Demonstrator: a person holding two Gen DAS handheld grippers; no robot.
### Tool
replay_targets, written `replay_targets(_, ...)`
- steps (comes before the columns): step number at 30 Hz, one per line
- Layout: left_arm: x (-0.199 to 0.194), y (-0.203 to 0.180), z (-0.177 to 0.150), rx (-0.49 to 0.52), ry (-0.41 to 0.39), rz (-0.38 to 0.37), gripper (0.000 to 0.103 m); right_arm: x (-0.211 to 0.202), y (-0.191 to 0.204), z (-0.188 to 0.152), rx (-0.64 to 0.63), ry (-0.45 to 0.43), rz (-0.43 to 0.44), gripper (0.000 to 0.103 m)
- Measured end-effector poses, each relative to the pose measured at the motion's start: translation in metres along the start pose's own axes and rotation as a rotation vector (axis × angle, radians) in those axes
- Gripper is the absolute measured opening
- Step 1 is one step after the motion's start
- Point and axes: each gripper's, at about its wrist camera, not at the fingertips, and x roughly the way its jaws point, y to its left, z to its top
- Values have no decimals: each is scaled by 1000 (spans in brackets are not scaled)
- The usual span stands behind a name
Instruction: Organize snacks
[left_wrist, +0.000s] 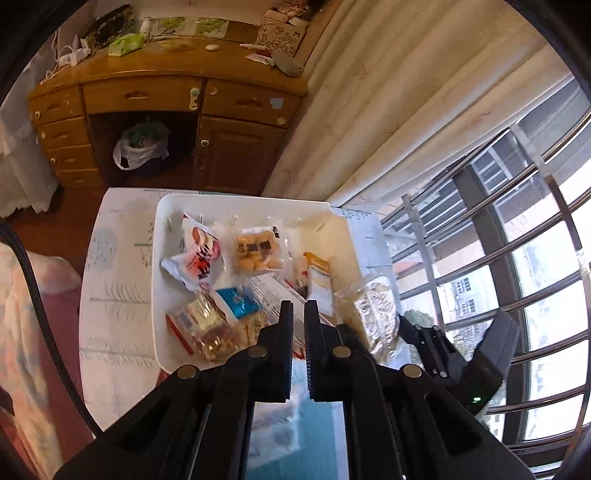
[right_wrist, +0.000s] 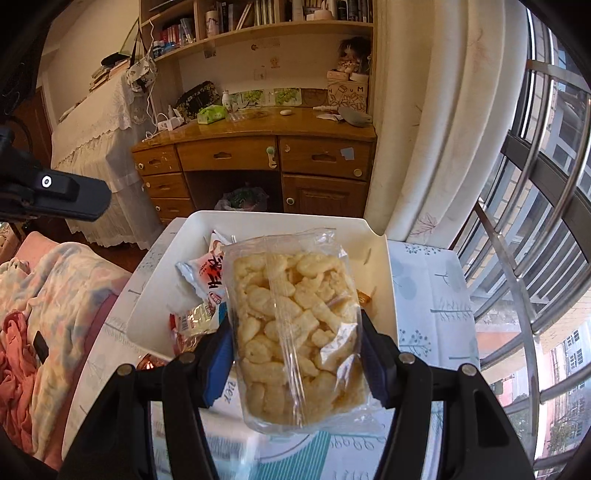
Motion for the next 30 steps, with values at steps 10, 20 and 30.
replay_targets(10,37,17,9,21,-7,34,12,26,-11,10,64,42,19,66)
replay_targets(20,13,7,-17,8,-23,91,51,-2,-28,10,136,-4,68,71)
replay_targets(30,-27,-9,-72,-1,-54,113,62,-46,-29,-11,156,-16,135,71)
